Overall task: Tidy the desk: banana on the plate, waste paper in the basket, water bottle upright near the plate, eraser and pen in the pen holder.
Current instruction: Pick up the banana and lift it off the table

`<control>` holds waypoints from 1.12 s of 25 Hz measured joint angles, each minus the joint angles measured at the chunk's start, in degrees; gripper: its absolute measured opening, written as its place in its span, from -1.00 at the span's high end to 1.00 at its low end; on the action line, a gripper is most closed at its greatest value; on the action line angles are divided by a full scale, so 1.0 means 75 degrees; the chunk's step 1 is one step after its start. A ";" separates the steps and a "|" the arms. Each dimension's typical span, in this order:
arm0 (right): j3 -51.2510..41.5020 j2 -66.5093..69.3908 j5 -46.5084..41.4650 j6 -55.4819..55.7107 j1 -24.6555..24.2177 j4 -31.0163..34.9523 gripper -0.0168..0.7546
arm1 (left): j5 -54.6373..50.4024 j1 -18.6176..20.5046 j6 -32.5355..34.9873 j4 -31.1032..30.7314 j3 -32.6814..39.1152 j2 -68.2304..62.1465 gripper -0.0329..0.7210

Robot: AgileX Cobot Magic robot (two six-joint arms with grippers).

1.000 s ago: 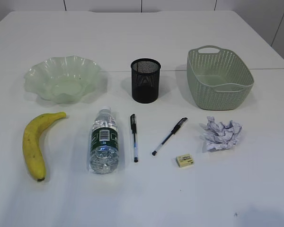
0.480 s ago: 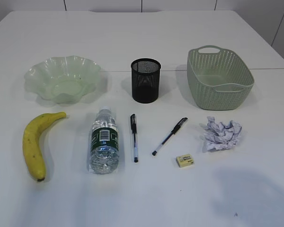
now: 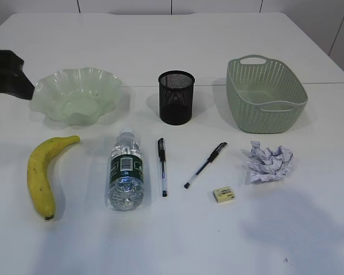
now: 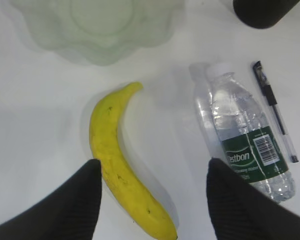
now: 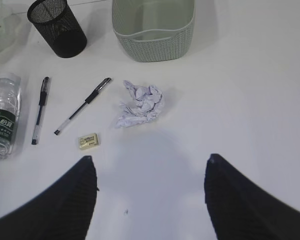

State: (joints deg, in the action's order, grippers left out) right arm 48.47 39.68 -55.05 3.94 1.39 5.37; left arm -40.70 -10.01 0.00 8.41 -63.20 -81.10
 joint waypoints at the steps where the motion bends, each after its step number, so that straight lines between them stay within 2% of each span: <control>1: 0.0081 0.0118 -0.0058 0.0000 0.0000 0.0005 -0.34 | 0.0033 -0.0035 0.0000 -0.0036 -0.0040 -0.0206 -0.33; 7: 0.0358 0.0703 -0.0394 0.0000 0.0000 0.0270 -0.34 | 0.0067 -0.0164 -0.0226 -0.0276 -0.0467 -0.1515 -0.33; 16: 0.0358 0.0766 -0.0406 0.0000 0.0000 0.0486 -0.34 | -0.0539 -0.0164 -0.1332 -0.1065 -0.1490 -0.3077 -0.33; 25: 0.0358 0.0766 -0.0406 0.0000 0.0000 0.0502 -0.34 | -0.0803 -0.0164 -0.1547 -0.1244 -0.1536 -0.3837 -0.34; 28: 0.0358 0.0766 -0.0406 0.0000 0.0000 0.0502 -0.34 | -0.0803 -0.0164 -0.1583 -0.1289 -0.1536 -0.3970 -0.40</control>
State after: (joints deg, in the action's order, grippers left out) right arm 51.15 45.42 -58.09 3.94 1.39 9.14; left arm -46.72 -11.25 -11.87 -1.26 -74.72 -110.88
